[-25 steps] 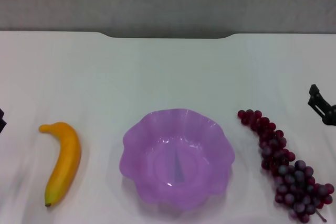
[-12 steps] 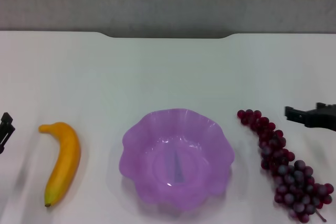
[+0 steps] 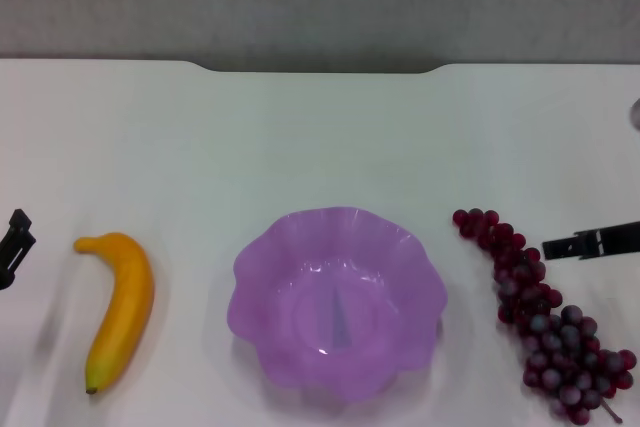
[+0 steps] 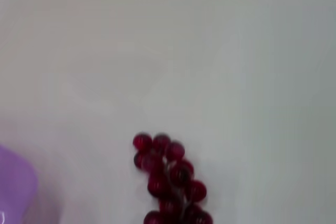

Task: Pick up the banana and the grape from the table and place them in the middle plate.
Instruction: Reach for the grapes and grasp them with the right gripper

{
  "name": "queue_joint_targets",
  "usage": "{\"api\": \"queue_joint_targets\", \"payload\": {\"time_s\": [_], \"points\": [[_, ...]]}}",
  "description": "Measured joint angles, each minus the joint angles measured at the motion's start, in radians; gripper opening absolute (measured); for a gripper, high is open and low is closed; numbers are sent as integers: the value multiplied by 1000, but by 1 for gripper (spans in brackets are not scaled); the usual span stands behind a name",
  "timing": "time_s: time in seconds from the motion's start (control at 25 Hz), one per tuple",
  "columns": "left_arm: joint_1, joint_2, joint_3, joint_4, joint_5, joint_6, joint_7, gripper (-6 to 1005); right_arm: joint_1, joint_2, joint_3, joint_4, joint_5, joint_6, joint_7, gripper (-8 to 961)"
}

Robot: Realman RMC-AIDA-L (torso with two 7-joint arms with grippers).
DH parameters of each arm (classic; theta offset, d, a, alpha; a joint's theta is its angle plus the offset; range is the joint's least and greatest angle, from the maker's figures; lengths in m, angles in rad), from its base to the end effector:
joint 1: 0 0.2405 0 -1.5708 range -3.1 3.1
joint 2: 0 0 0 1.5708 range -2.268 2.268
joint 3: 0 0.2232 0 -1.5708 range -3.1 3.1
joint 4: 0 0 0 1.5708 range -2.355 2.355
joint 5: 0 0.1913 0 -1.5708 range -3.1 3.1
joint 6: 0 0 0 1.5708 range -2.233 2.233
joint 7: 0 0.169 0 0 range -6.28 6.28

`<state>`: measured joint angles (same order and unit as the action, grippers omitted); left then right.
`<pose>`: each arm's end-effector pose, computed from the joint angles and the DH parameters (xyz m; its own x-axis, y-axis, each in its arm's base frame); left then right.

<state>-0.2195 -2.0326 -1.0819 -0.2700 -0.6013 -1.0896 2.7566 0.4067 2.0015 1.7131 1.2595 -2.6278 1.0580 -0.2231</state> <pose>-0.3414 0.2897 0.0267 0.5363 0.0711 0.8410 0.8434 -0.0069 -0.5372 0.2519 0.3587 0.0247 0.5087 -0.8197 -0.2633 -0.7261 -0.2441 -0.6428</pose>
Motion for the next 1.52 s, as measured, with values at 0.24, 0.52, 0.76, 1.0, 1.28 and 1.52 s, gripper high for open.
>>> {"api": "queue_joint_targets", "payload": {"time_s": [0.24,0.52,0.76,1.0,1.28,1.52], "points": [[0,-1,-4,0,0,1,0,908,46,1,-81,-154,86,-83,-18,856],[-4,-1,-5,0,0,1,0,908,79,2,-188,-239,163,-140,-27,840],[-4,-1,-4,0,0,0,0,908,83,0,-191,-256,177,-136,-33,828],[-4,-1,-7,0,0,-3,0,909,82,-1,-192,-260,167,-134,-32,815],[-5,-1,-9,0,0,-7,0,909,81,-3,-187,-272,162,-124,-33,725],[-4,-1,-8,0,0,-7,0,908,79,-4,-185,-268,148,-124,-33,566]]}}
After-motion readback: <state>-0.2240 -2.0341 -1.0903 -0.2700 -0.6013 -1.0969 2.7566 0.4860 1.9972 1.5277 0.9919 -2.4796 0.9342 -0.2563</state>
